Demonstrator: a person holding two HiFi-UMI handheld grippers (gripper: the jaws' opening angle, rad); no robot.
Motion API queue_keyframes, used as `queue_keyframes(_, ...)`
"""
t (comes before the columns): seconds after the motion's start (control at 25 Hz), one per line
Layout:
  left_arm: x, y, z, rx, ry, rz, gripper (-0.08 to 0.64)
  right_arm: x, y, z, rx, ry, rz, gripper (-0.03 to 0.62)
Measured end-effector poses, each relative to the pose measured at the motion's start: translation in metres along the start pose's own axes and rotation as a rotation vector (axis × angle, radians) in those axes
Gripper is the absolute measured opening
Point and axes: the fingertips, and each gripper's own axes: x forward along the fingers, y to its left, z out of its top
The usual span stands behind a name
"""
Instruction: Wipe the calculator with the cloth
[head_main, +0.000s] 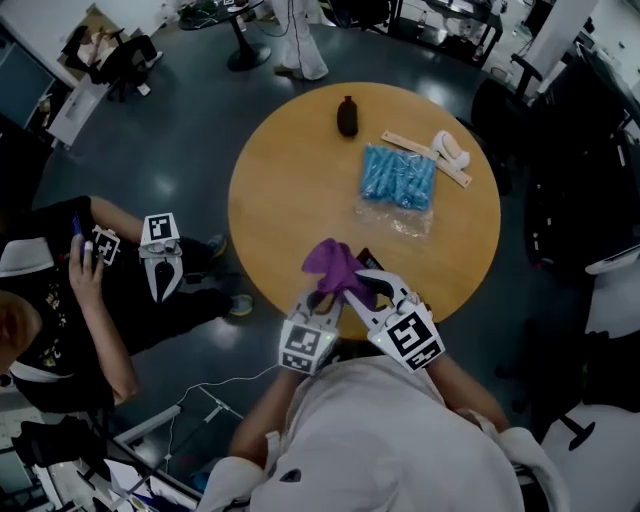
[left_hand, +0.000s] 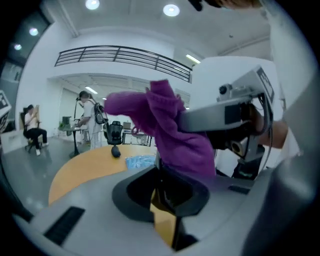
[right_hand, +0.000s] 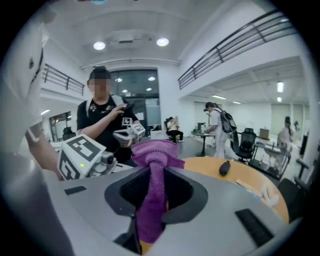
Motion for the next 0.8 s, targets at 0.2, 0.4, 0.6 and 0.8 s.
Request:
queue_keyframes(0.2,-0.011,-0.007,0.021,0.168,-0.009,-0.080,0.044,0.004,0.019,-0.020,-0.200,0.149,0.067,0.083)
queue_keyframes(0.4,-0.023,-0.012,0.030,0.187,-0.040,-0.083,0.044,-0.001,-0.010,-0.023,-0.164,0.169,-0.004,0.083)
queue_keyframes(0.6,-0.027,-0.020,0.030,0.276,-0.060,-0.107,0.043,-0.014,-0.041,-0.027,-0.061,0.163,-0.037,0.083)
queue_keyframes(0.8,-0.035,-0.024,0.045,0.298,-0.113,-0.127,0.043,-0.025,-0.057,-0.032,0.060,0.130,-0.036,0.083)
